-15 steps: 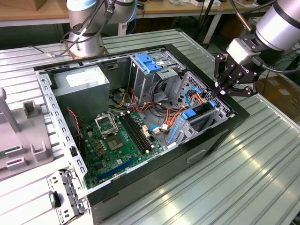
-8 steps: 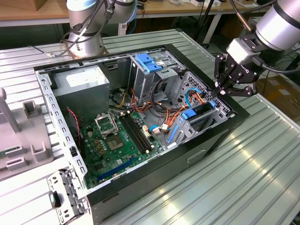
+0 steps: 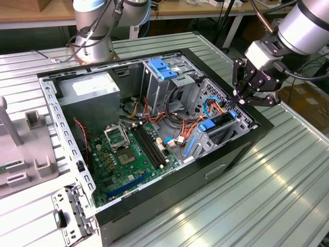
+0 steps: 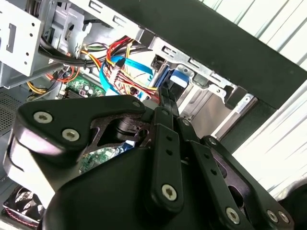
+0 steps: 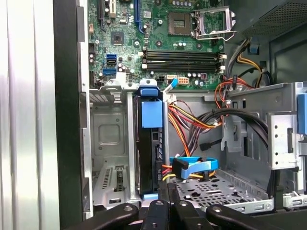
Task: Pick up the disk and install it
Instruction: 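Insert the second disk wire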
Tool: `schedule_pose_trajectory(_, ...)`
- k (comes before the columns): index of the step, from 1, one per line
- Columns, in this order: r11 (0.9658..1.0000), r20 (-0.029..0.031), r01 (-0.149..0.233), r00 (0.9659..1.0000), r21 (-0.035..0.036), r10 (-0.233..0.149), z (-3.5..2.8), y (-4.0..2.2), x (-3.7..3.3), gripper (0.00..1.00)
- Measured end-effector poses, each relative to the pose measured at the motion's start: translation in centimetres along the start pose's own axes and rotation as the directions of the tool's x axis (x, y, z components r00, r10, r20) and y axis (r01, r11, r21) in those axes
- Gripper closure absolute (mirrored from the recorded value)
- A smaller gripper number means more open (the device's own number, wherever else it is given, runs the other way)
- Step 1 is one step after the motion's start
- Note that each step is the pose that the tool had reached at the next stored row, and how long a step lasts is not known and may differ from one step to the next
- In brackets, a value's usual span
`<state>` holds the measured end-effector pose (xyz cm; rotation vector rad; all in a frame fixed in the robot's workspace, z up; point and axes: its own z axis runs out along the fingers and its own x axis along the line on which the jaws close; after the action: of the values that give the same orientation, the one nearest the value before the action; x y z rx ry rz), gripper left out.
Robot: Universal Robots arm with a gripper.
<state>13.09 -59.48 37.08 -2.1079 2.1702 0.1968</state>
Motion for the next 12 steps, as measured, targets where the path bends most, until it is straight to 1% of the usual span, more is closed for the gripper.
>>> schedule_pose_trajectory(1,1.0,0.0001,0.0,1.0,0.0004,0.0,-0.09,0.05,-0.01,0.89)
schedule_pose_trajectory(8,1.0,0.0006,0.0,1.0,0.0004,0.0,-0.11,0.06,-0.02,0.89)
schedule_pose_trajectory(9,1.0,0.0006,0.0,1.0,0.0004,0.0,-0.12,0.06,-0.02,0.83)
schedule_pose_trajectory(10,1.0,0.0006,0.0,1.0,0.0004,0.0,-0.12,0.06,-0.02,0.7)
schedule_pose_trajectory(11,1.0,0.0006,0.0,1.0,0.0005,0.0,-0.12,0.06,-0.02,0.7)
schedule_pose_trajectory(12,1.0,0.0007,0.0,1.0,0.0004,0.0,-0.11,0.06,-0.02,0.58)
